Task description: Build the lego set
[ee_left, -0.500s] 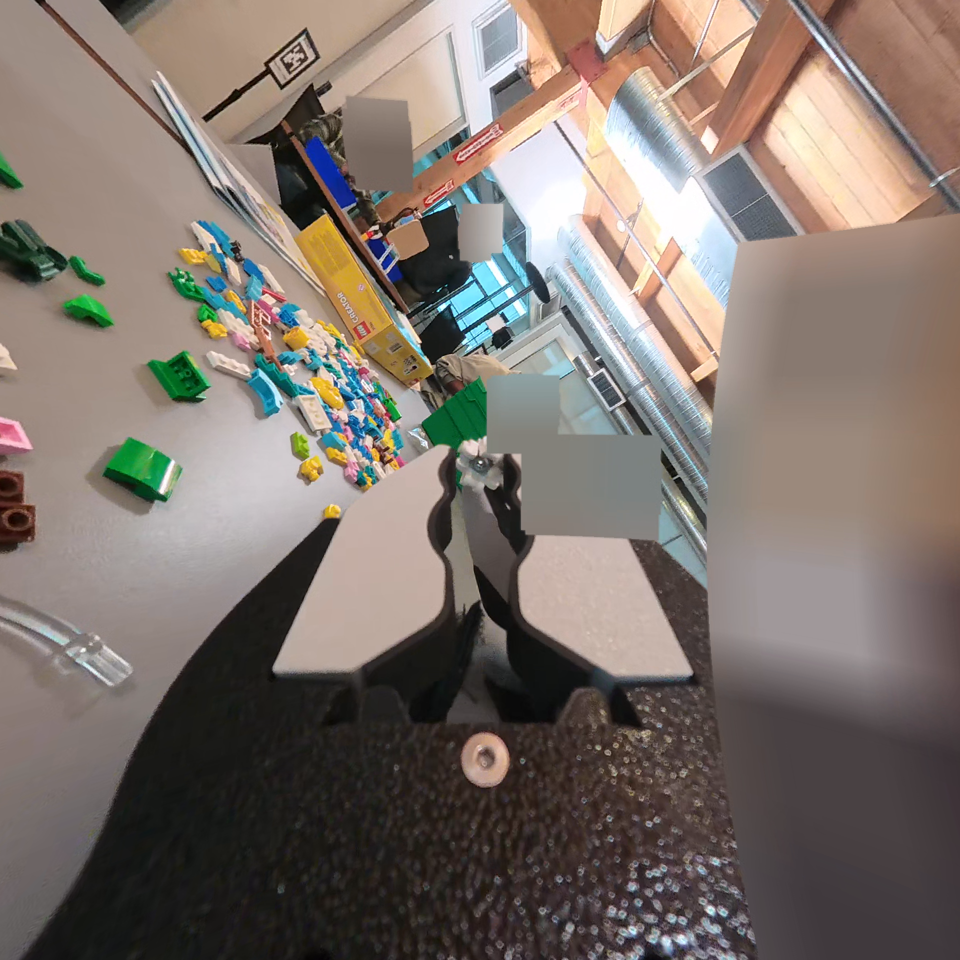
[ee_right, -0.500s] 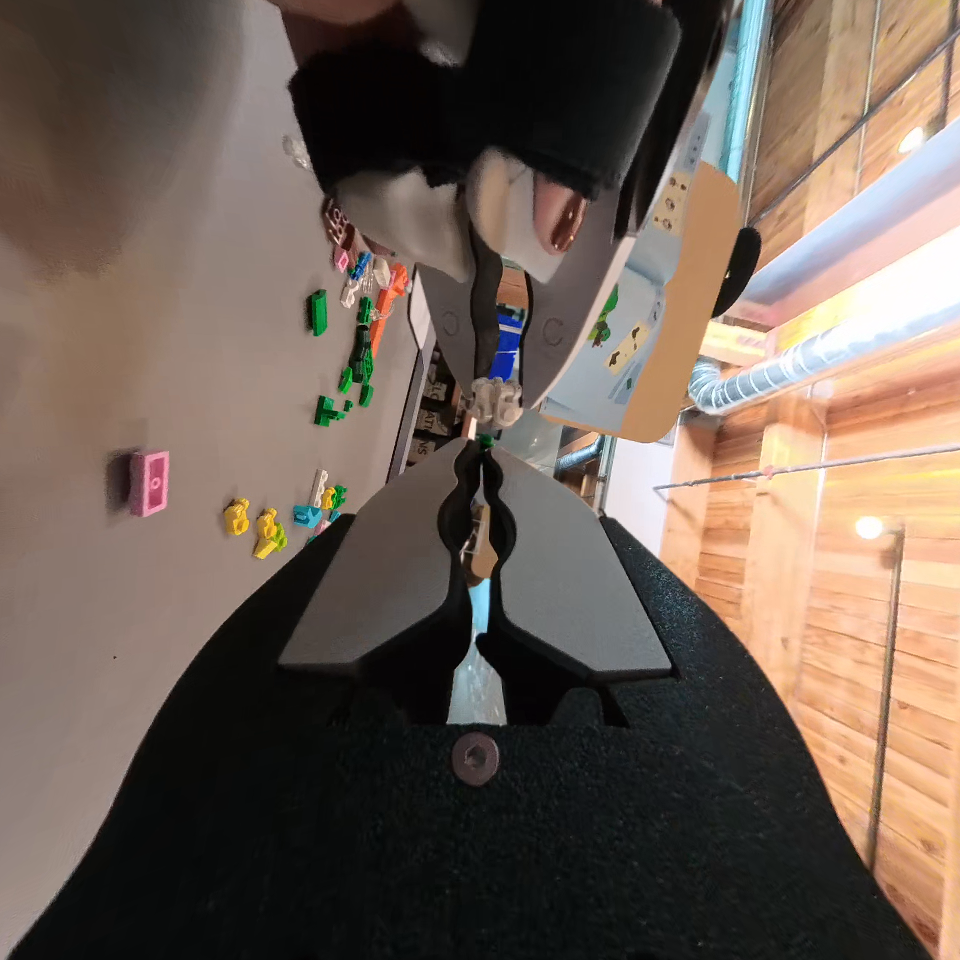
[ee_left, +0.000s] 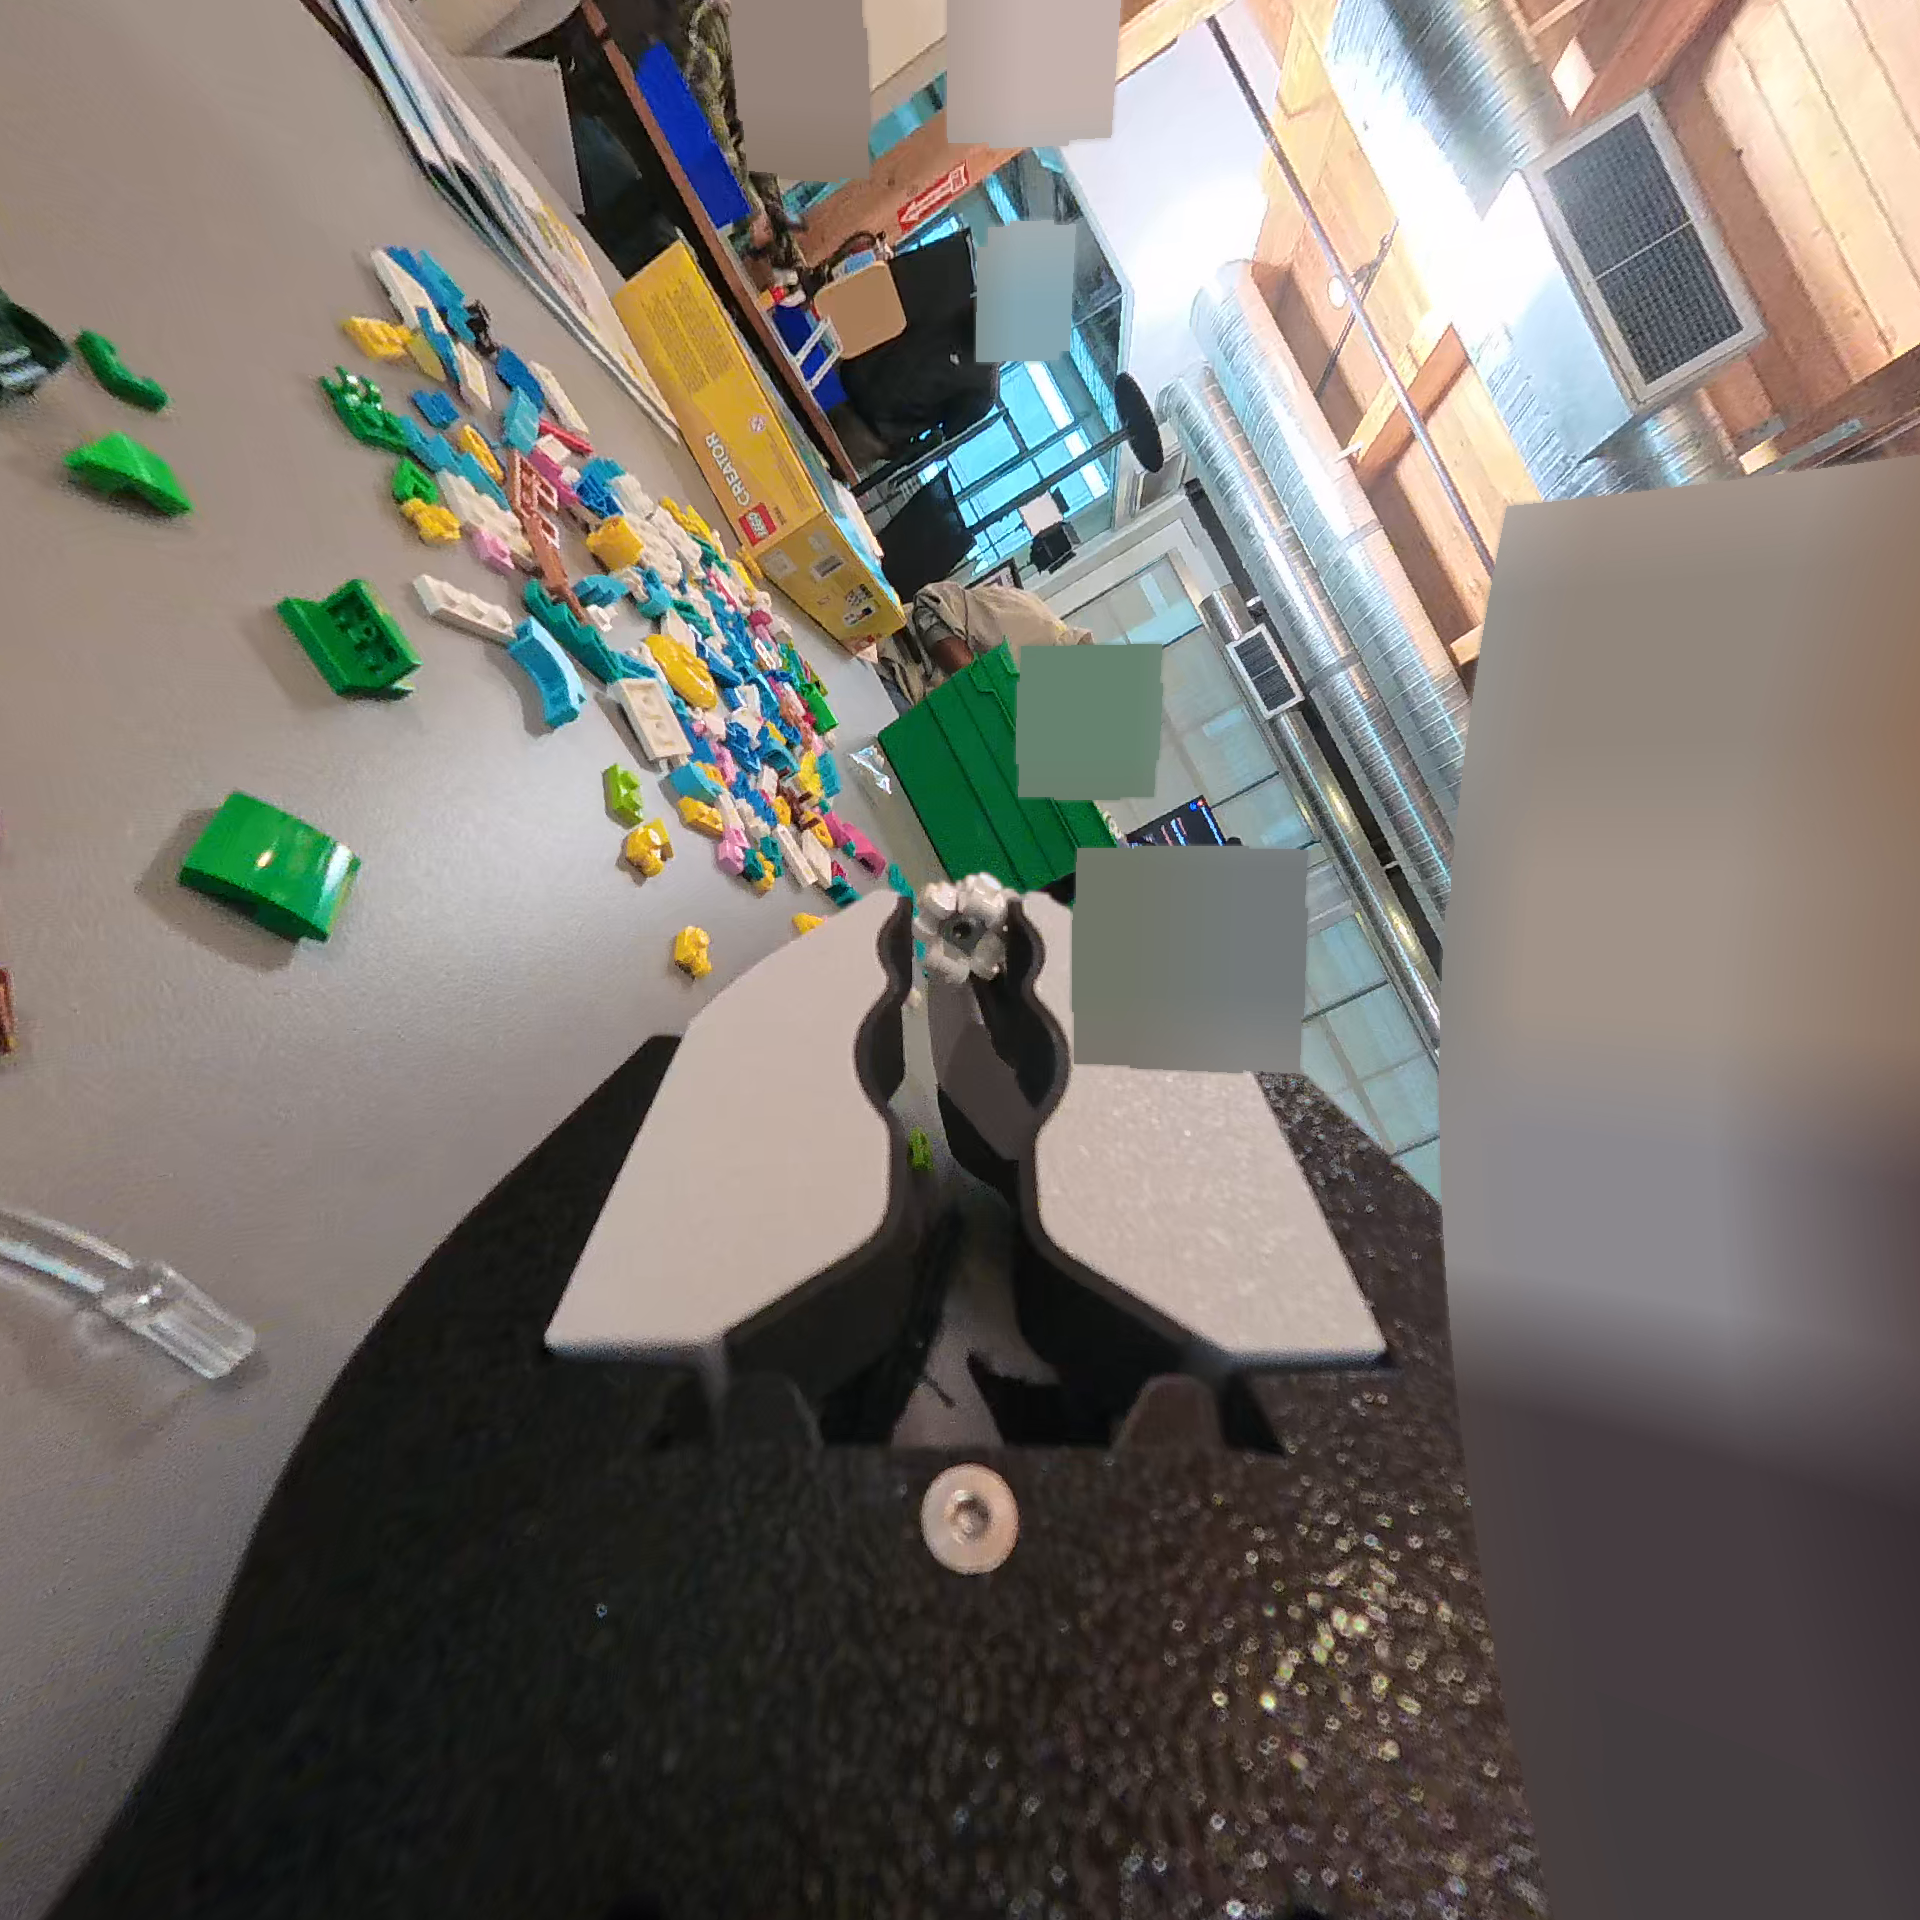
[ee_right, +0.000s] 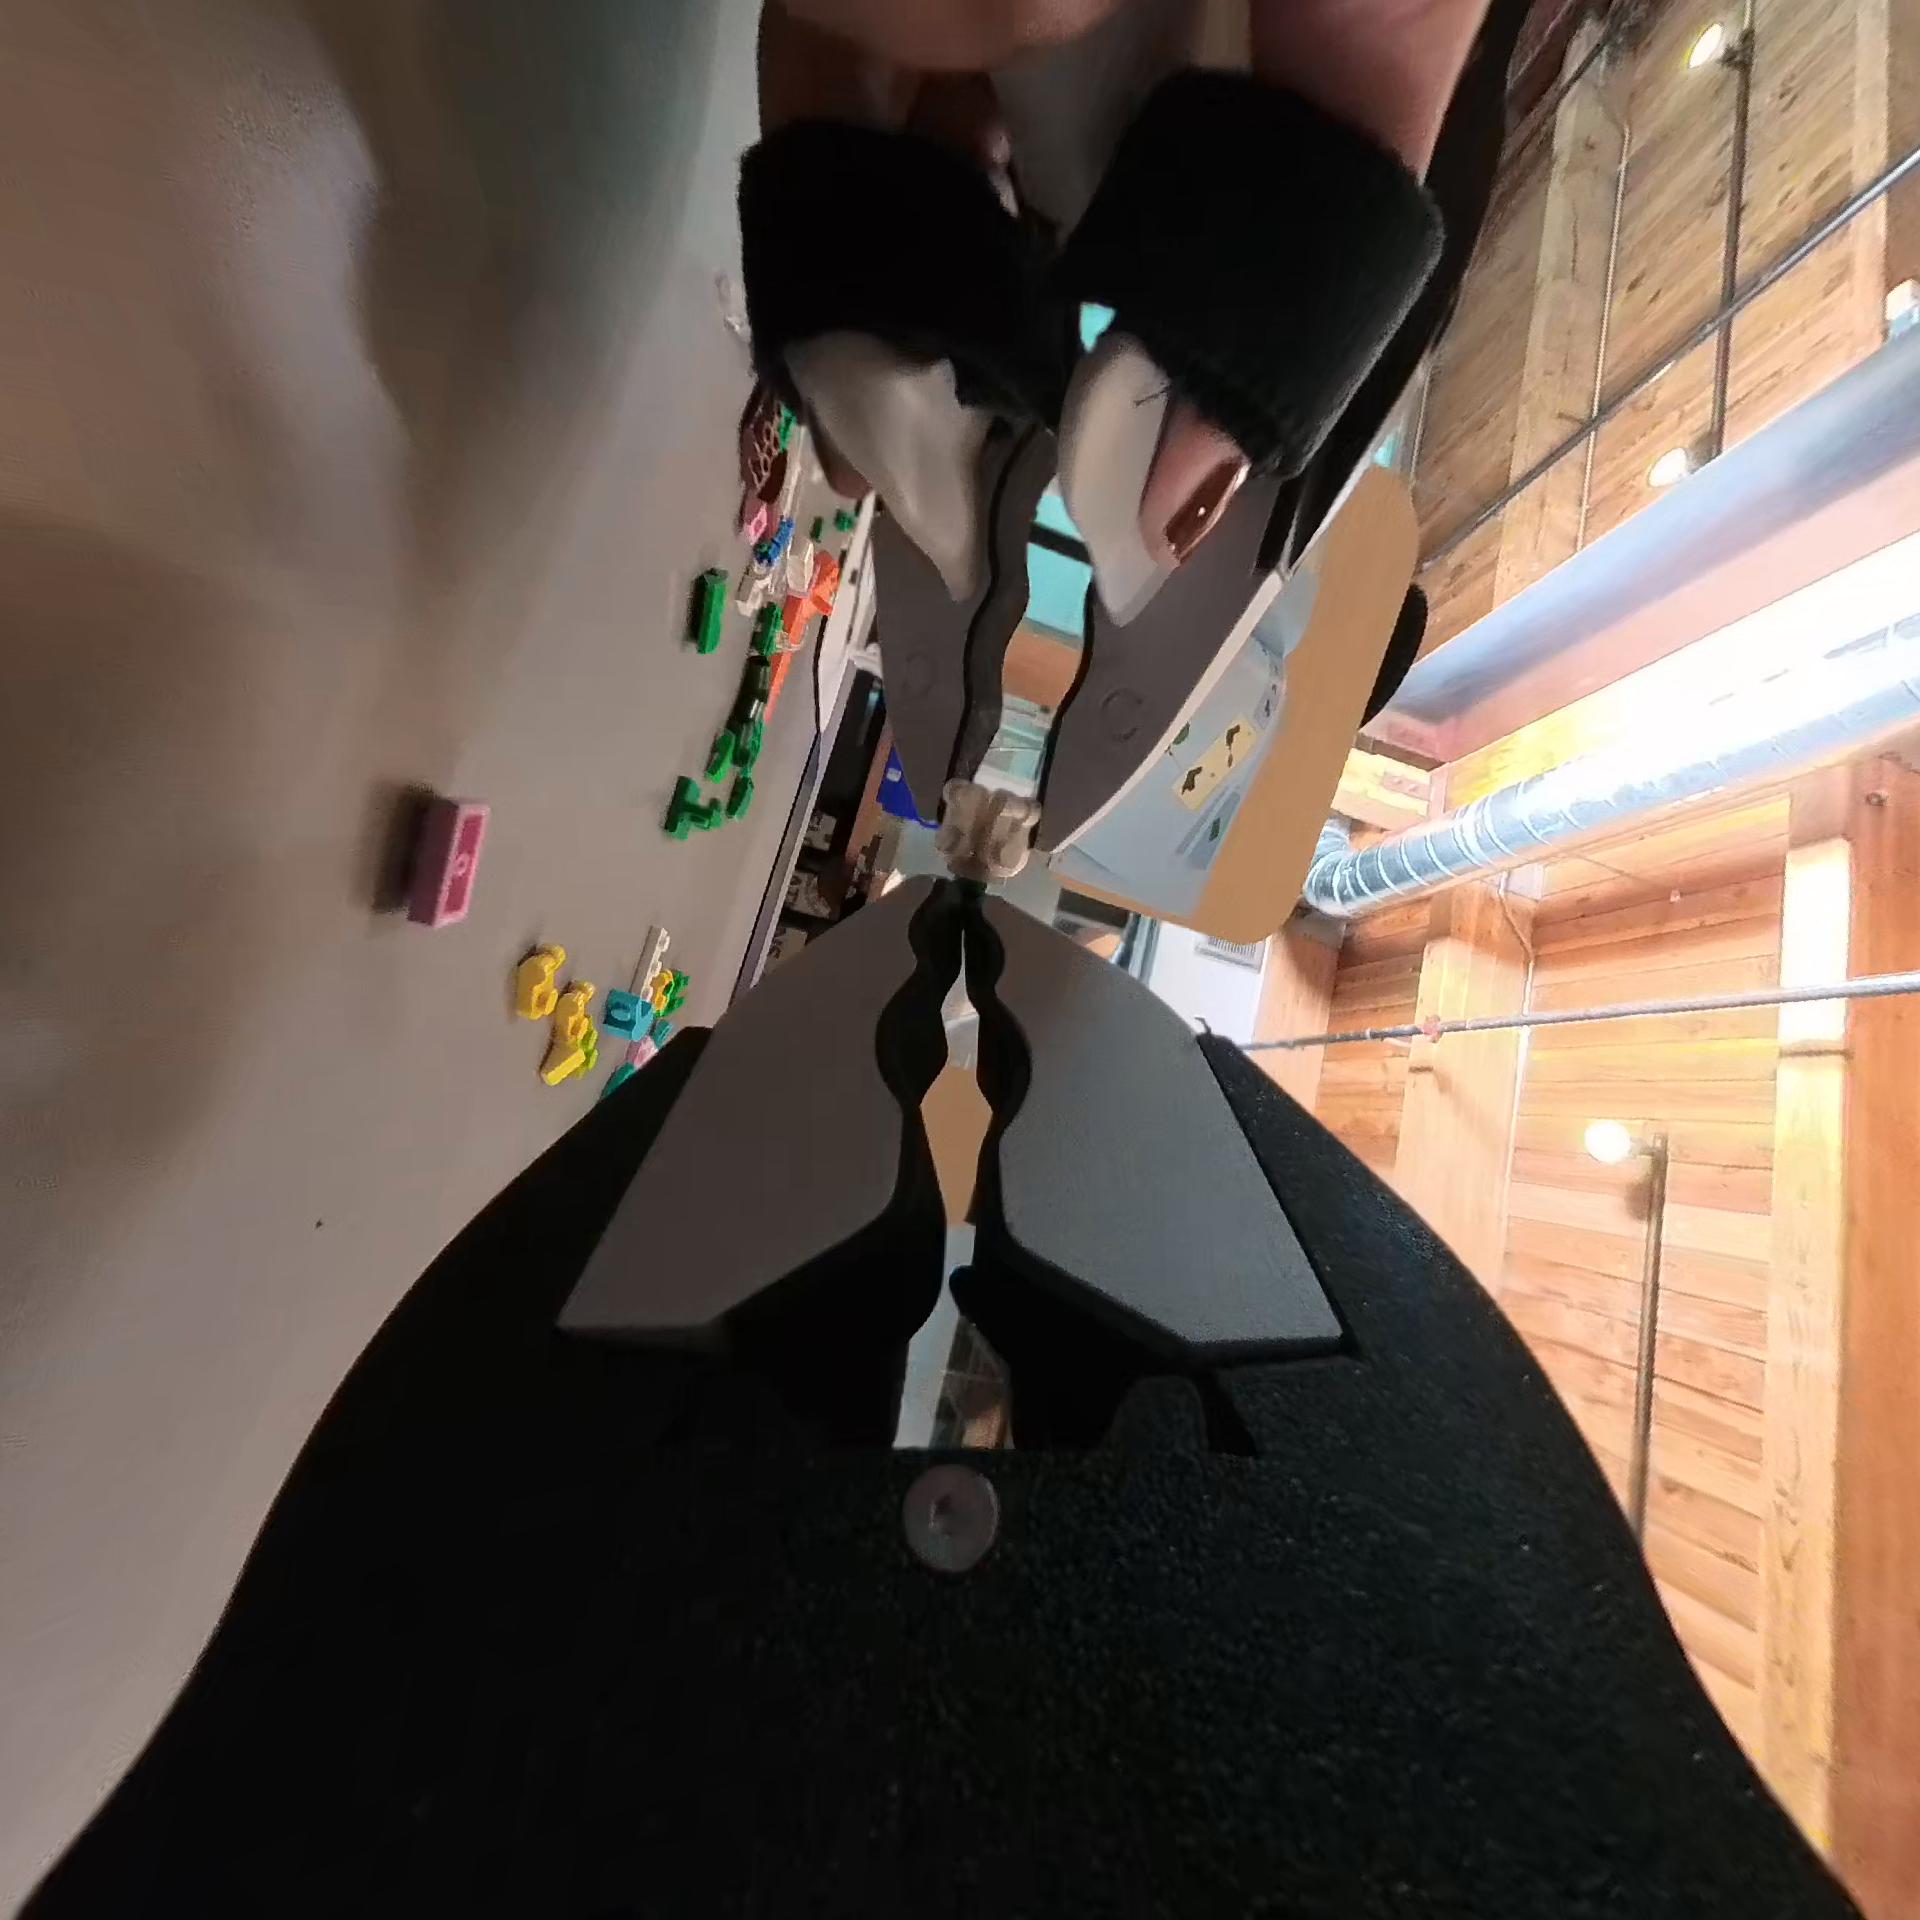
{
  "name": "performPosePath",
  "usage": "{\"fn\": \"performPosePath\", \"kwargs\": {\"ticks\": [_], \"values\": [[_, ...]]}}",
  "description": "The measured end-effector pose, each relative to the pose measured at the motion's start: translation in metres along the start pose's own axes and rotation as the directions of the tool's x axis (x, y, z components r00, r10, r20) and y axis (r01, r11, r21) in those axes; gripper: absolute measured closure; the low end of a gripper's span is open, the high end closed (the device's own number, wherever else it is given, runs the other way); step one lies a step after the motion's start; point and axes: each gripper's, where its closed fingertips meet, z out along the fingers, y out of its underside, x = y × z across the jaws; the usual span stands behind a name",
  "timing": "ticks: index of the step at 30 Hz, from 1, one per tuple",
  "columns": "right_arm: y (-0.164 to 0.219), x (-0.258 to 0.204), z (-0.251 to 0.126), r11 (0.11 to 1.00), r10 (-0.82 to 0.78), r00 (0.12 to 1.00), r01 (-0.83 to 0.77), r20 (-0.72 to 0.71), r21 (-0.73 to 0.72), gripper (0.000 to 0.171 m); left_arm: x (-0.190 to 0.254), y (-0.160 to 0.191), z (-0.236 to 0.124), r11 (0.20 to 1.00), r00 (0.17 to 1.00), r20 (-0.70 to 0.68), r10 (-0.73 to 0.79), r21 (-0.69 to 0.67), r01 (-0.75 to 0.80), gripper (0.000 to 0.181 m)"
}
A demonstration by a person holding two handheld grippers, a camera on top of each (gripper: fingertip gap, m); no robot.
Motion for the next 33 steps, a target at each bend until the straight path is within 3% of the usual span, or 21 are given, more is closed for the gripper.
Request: {"fn": "performPosePath", "kwargs": {"ticks": [1,11,16,18,20,24,26,28,30,33], "values": [[0.0,-0.002,-0.001,1.0,-0.013,1.0,0.013,-0.002,0.011,0.171,-0.001,0.002,0.001,1.0,1.0,0.004,-0.003,-0.013,0.003,0.165],[-0.006,-0.009,-0.009,0.996,-0.001,1.0,0.0,0.013,0.095,0.171,-0.009,0.013,0.006,0.995,0.998,0.064,0.01,-0.104,-0.003,0.164],[0.018,-0.02,-0.007,0.958,0.275,0.952,-0.283,0.131,0.046,0.171,-0.01,0.008,0.004,0.994,0.992,0.099,0.081,-0.083,-0.073,0.165],[0.037,-0.028,-0.004,0.894,0.444,0.875,-0.448,0.194,-0.026,0.171,-0.01,0.004,0.002,0.989,0.984,0.116,0.132,-0.078,-0.124,0.165],[0.049,-0.038,-0.003,0.772,0.625,0.729,-0.629,0.278,-0.086,0.171,-0.009,-0.002,0.001,0.978,0.972,0.122,0.202,-0.071,-0.195,0.165],[0.052,-0.045,0.0,0.395,0.859,0.277,-0.894,0.431,-0.211,0.171,-0.007,-0.021,-0.002,0.913,0.899,0.165,0.406,-0.035,-0.406,0.165],[0.05,-0.044,0.004,0.235,0.871,0.069,-0.928,0.487,-0.29,0.171,-0.002,-0.026,-0.002,0.867,0.855,0.155,0.494,-0.017,-0.498,0.164],[0.046,-0.044,0.011,0.131,0.838,-0.1,-0.917,0.537,-0.376,0.171,0.001,-0.03,-0.003,0.845,0.835,0.159,0.527,0.003,-0.535,0.165],[0.047,-0.045,0.023,0.121,0.807,-0.154,-0.901,0.57,-0.416,0.171,0.003,-0.033,-0.005,0.844,0.837,0.156,0.524,0.034,-0.535,0.165],[0.046,-0.051,0.034,0.328,0.711,-0.012,-0.879,0.703,-0.346,0.171,0.007,-0.037,-0.01,0.85,0.851,0.126,0.509,0.081,-0.521,0.165]]}}
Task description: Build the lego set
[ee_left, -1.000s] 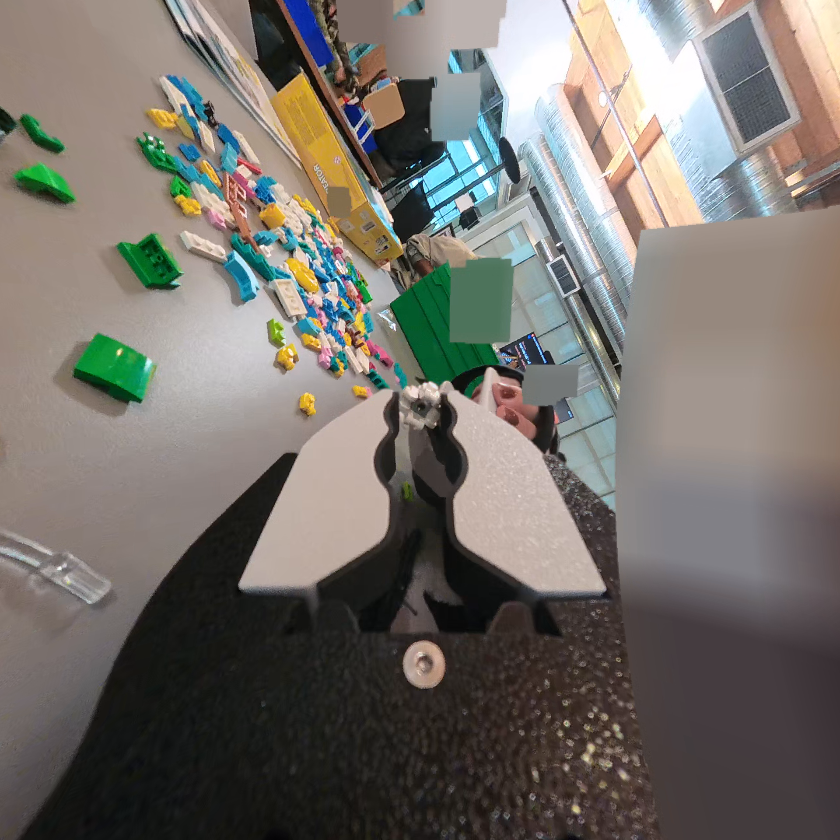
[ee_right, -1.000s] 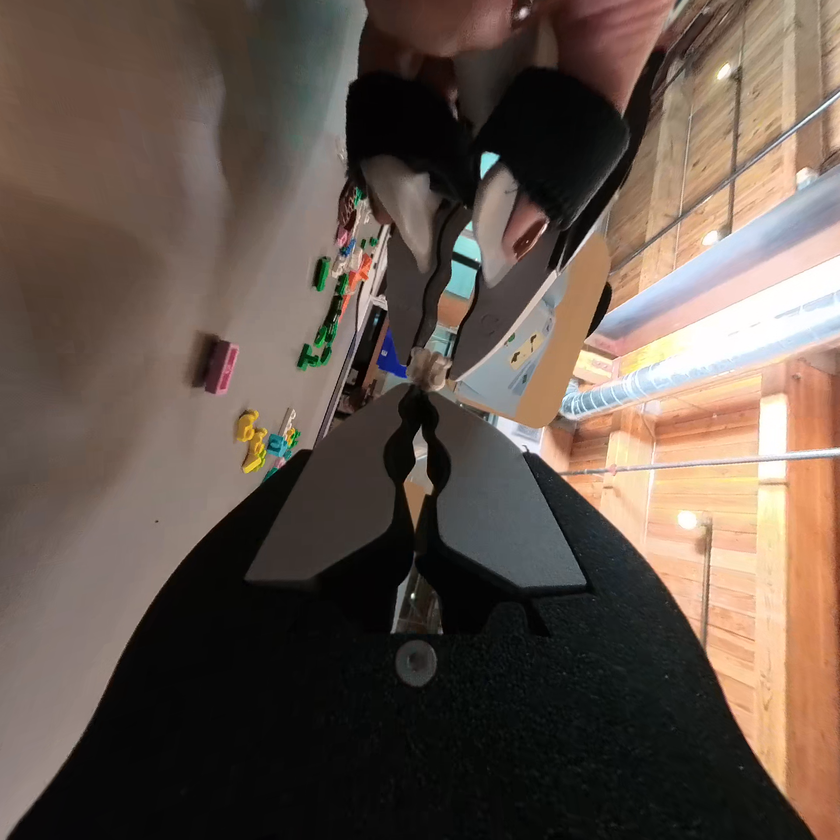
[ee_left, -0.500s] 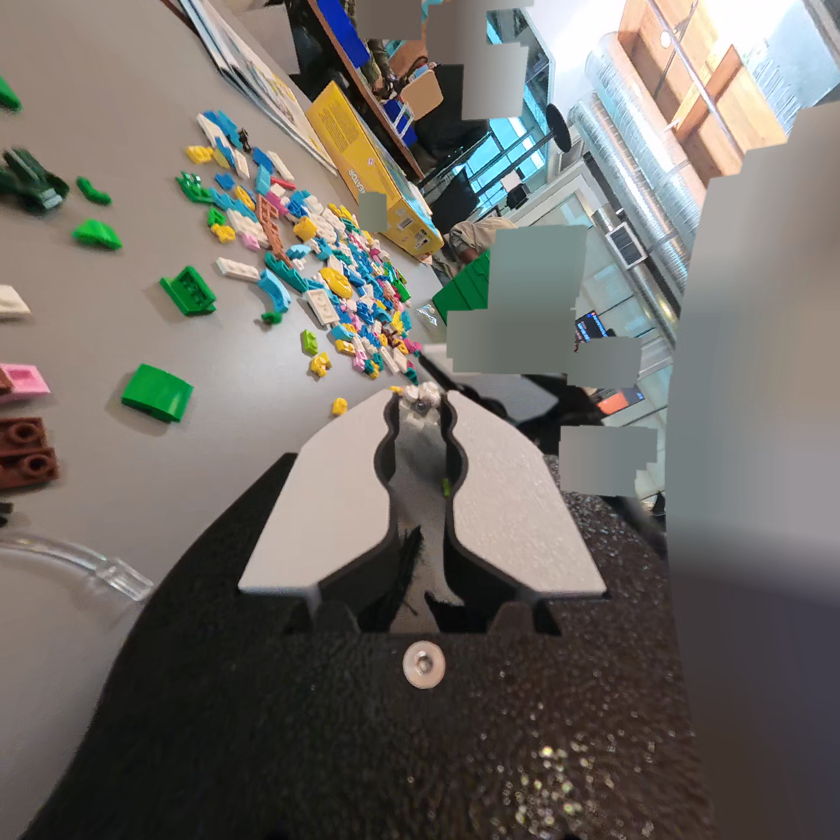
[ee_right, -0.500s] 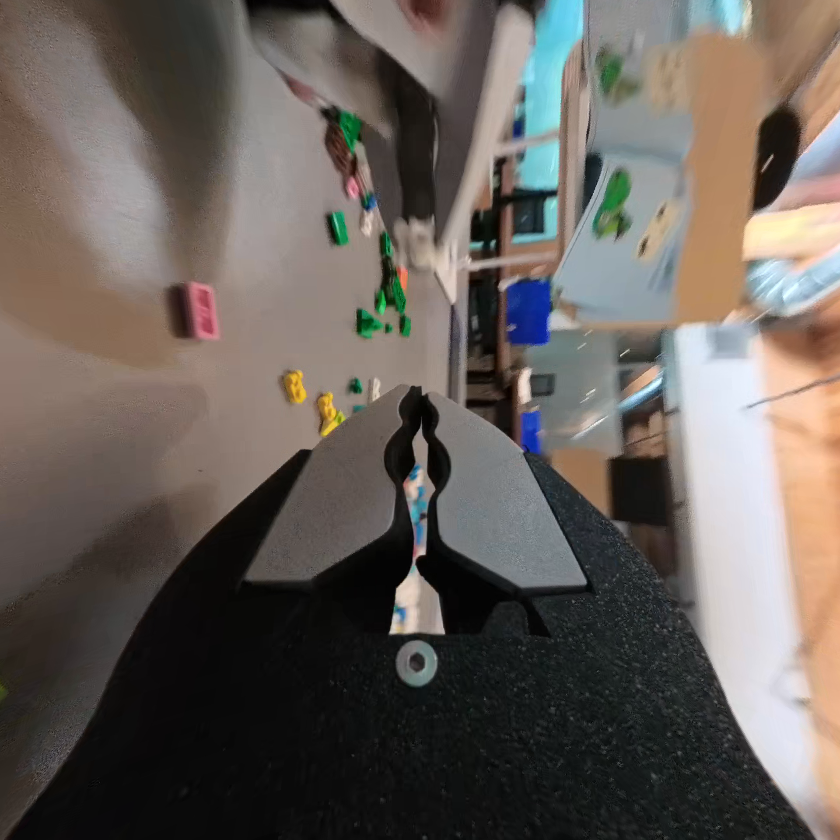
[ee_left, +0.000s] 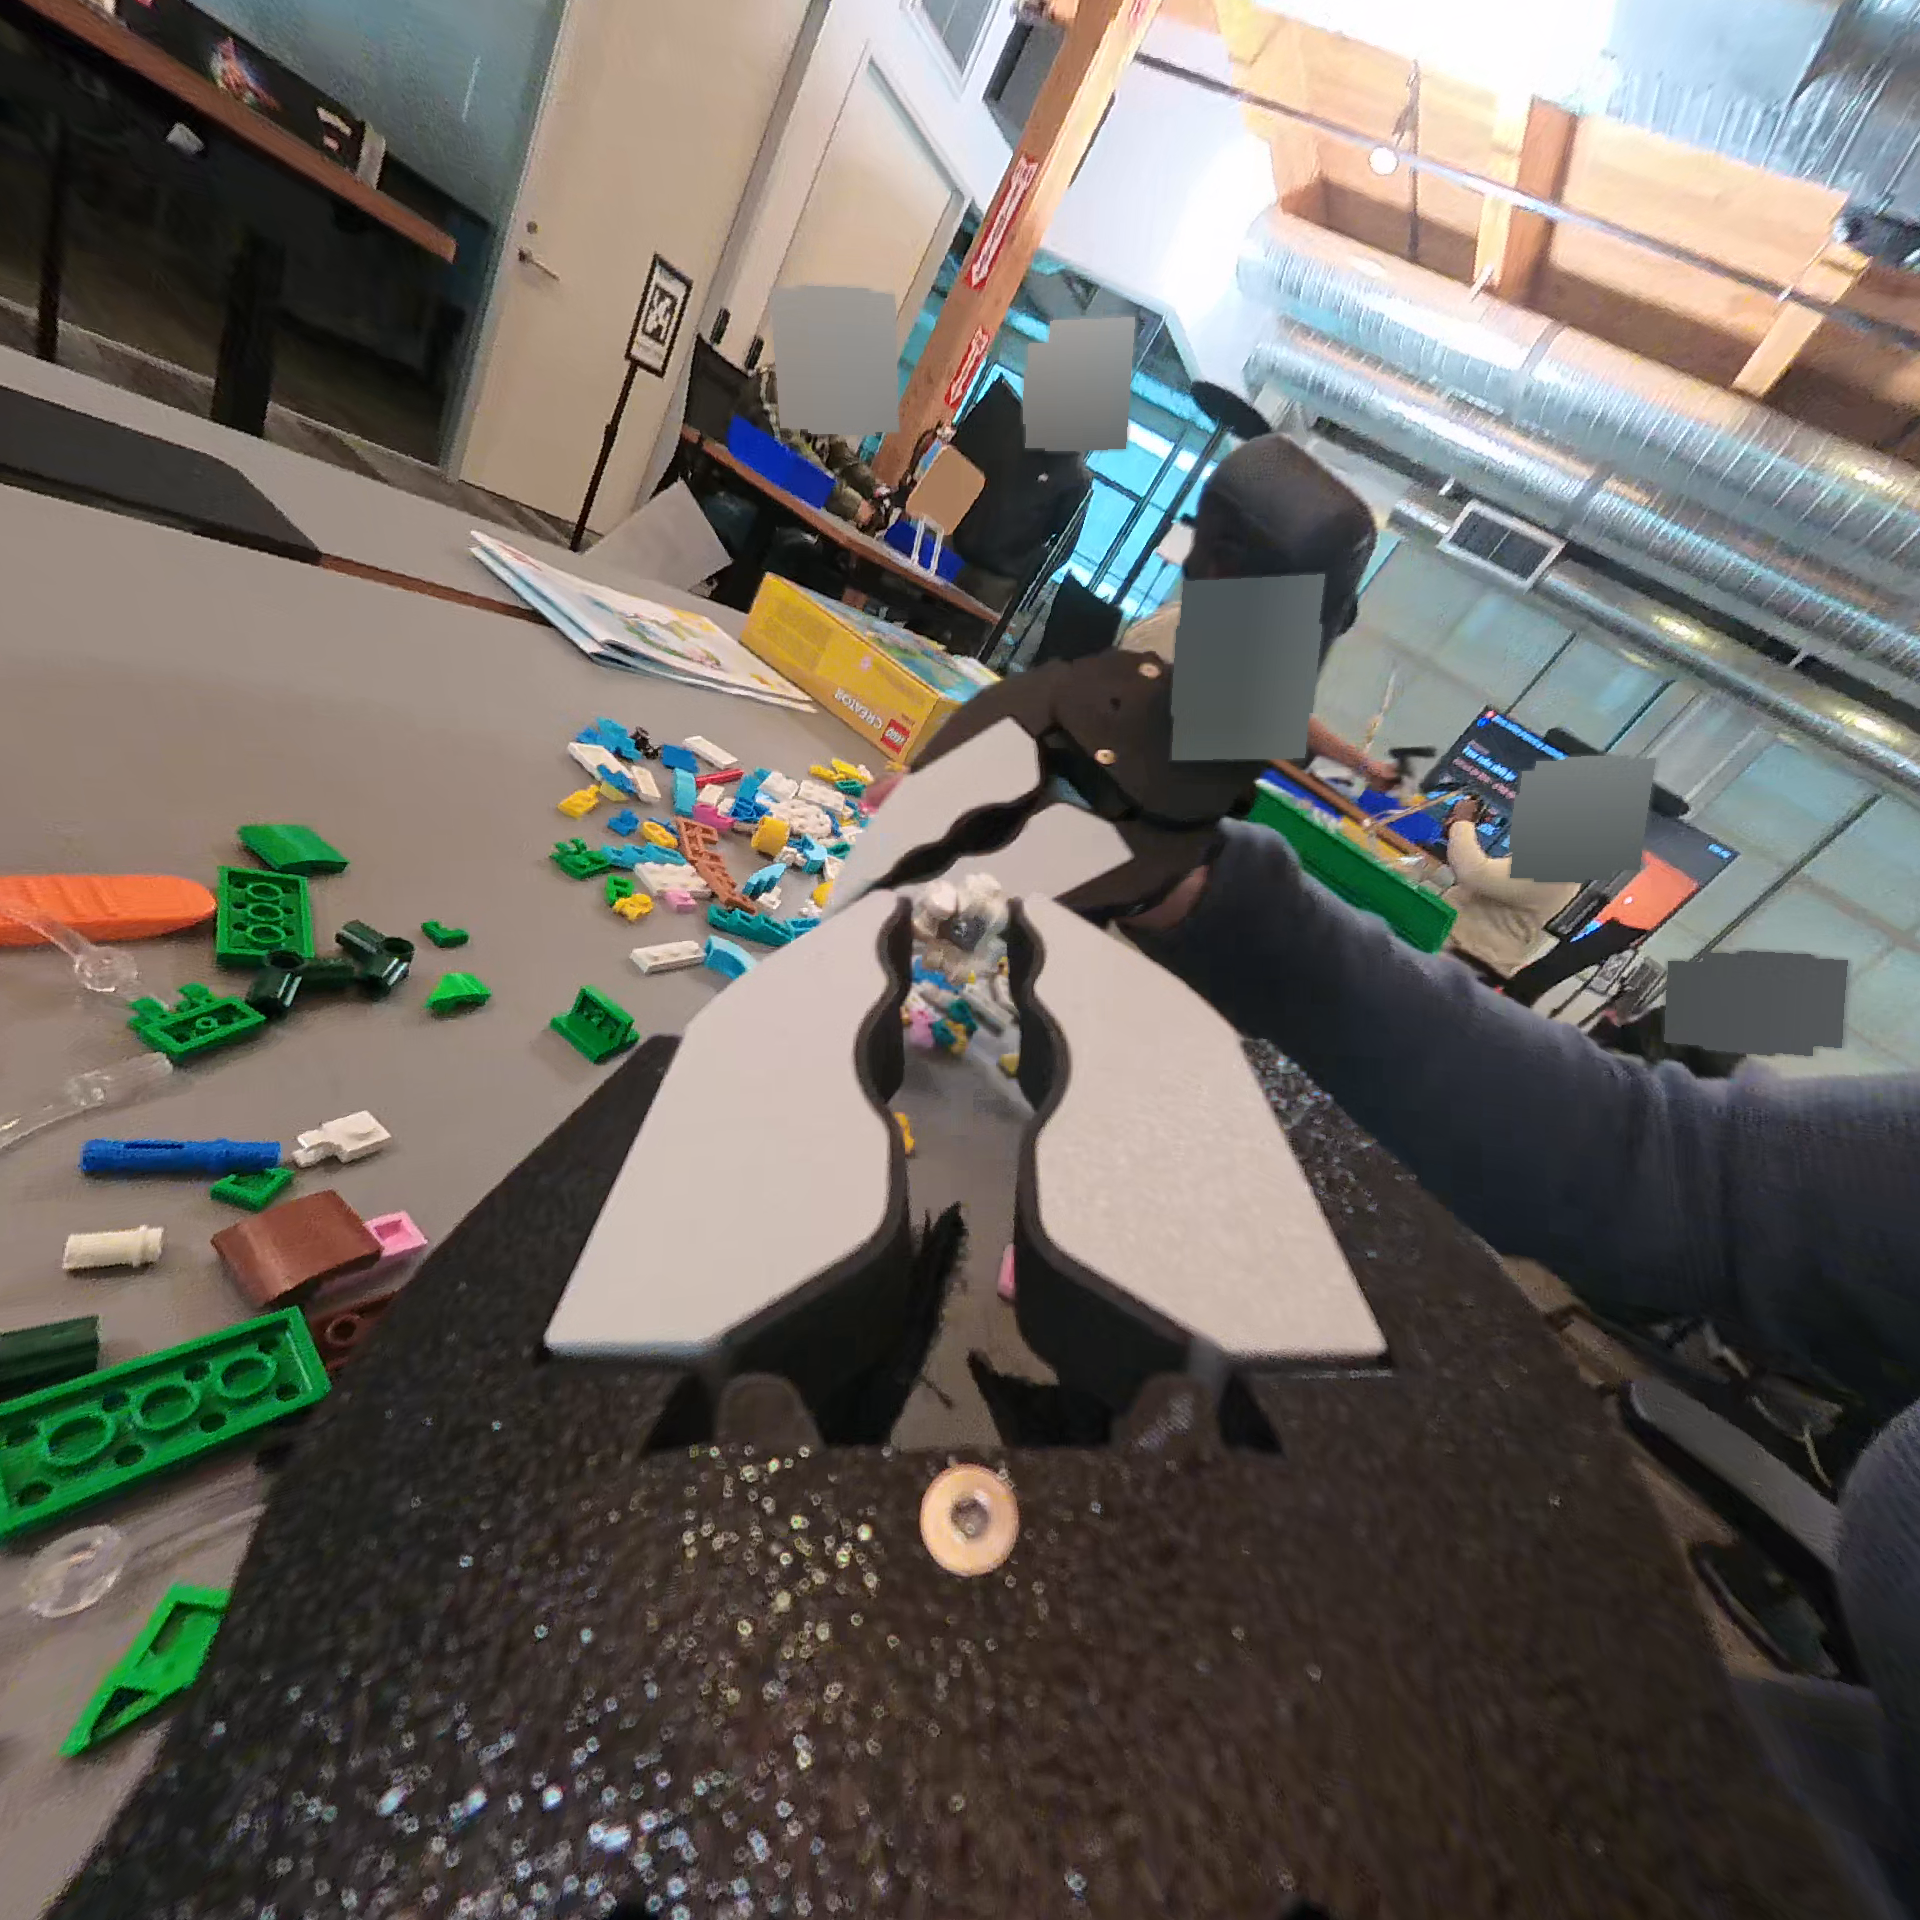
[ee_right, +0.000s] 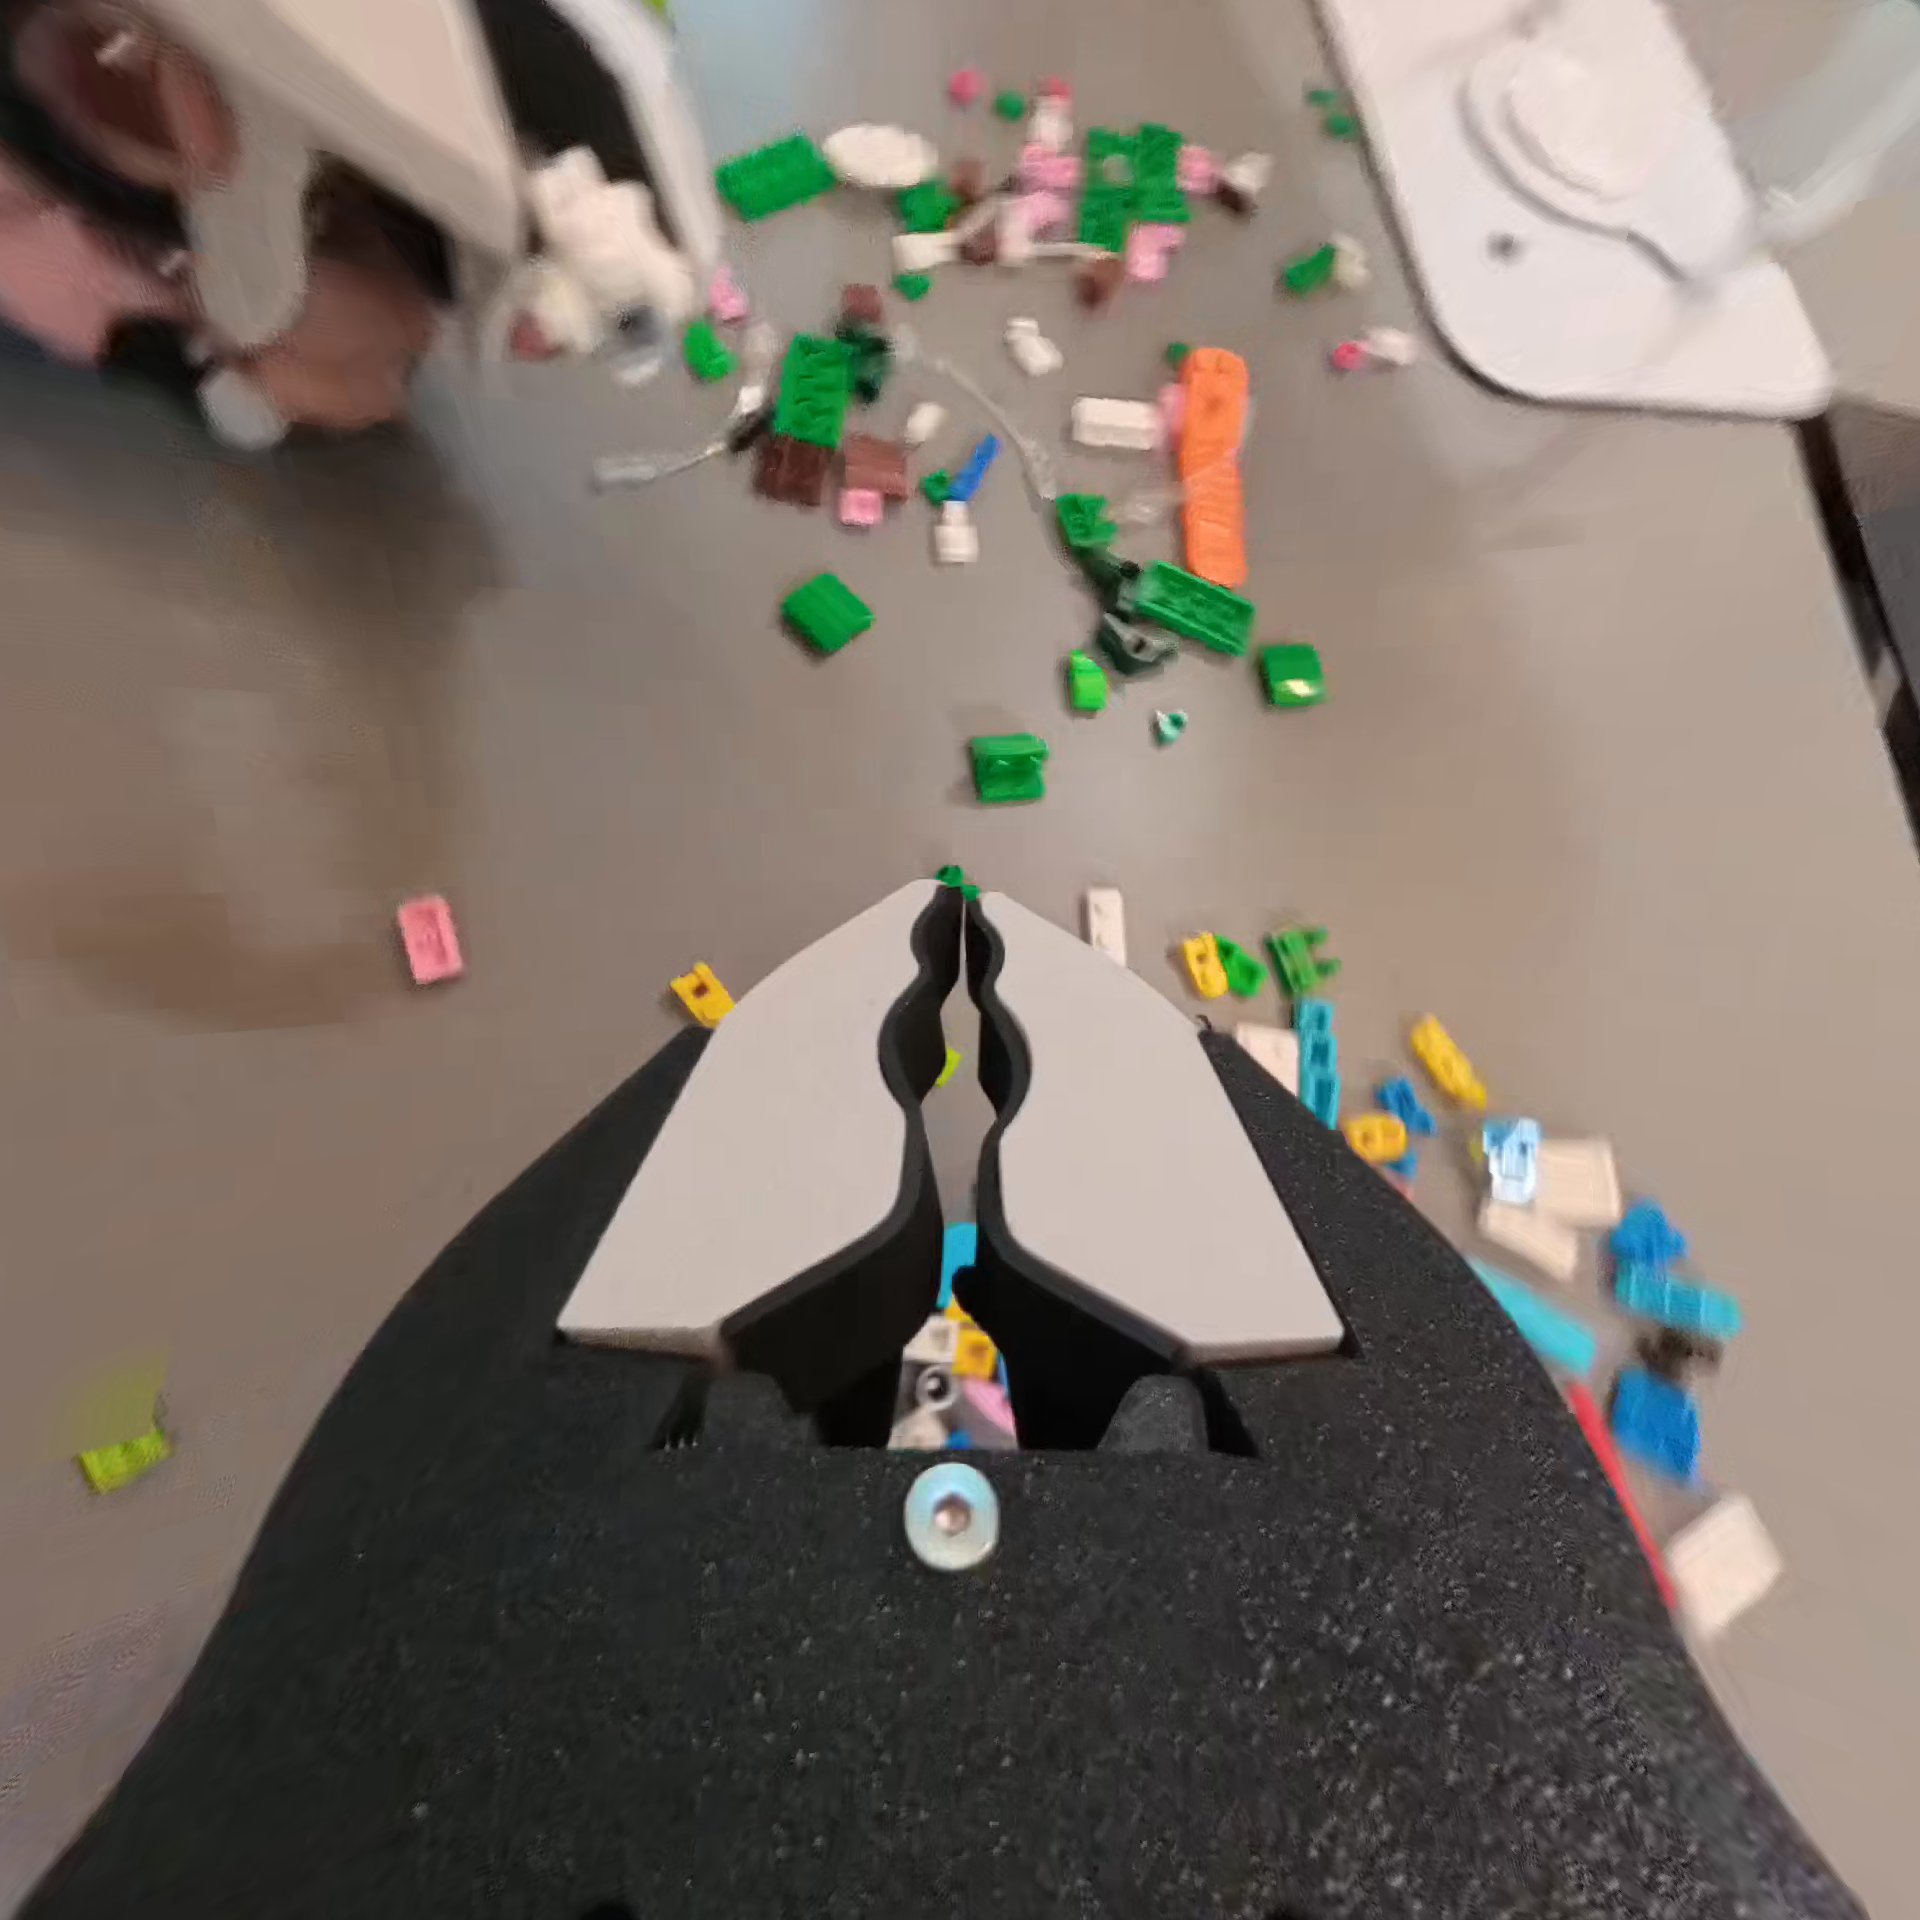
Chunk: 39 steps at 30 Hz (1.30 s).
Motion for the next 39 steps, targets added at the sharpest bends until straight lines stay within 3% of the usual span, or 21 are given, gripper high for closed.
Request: {"fn": "performPosePath", "kwargs": {"ticks": [5,10,19,23,33,39], "values": [[0.006,-0.004,0.015,0.952,-0.287,0.933,0.303,0.218,-0.043,0.161,0.003,0.001,0.0,1.0,0.999,-0.03,-0.013,-0.004,0.013,0.165],[0.015,-0.002,0.026,0.942,-0.293,0.882,0.332,0.37,-0.046,0.158,0.005,0.002,0.0,1.0,0.999,-0.046,-0.014,-0.013,0.013,0.165],[0.02,-0.002,0.038,0.897,-0.354,0.8,0.437,0.484,-0.068,0.163,0.004,0.003,0.001,0.999,0.998,-0.05,-0.033,-0.025,0.031,0.165],[0.019,-0.001,0.038,0.881,-0.373,0.788,0.466,0.49,-0.079,0.166,0.003,0.004,0.001,0.999,0.998,-0.053,-0.043,-0.029,0.041,0.165],[0.02,-0.001,0.038,0.901,-0.331,0.861,0.411,0.387,-0.143,0.167,0.002,0.003,0.001,0.998,0.997,-0.056,-0.058,-0.027,0.056,0.165],[0.02,0.001,0.039,0.932,-0.224,0.926,0.294,0.302,-0.212,0.17,0.002,0.004,0.002,0.998,0.997,-0.053,-0.056,-0.028,0.055,0.165]]}}
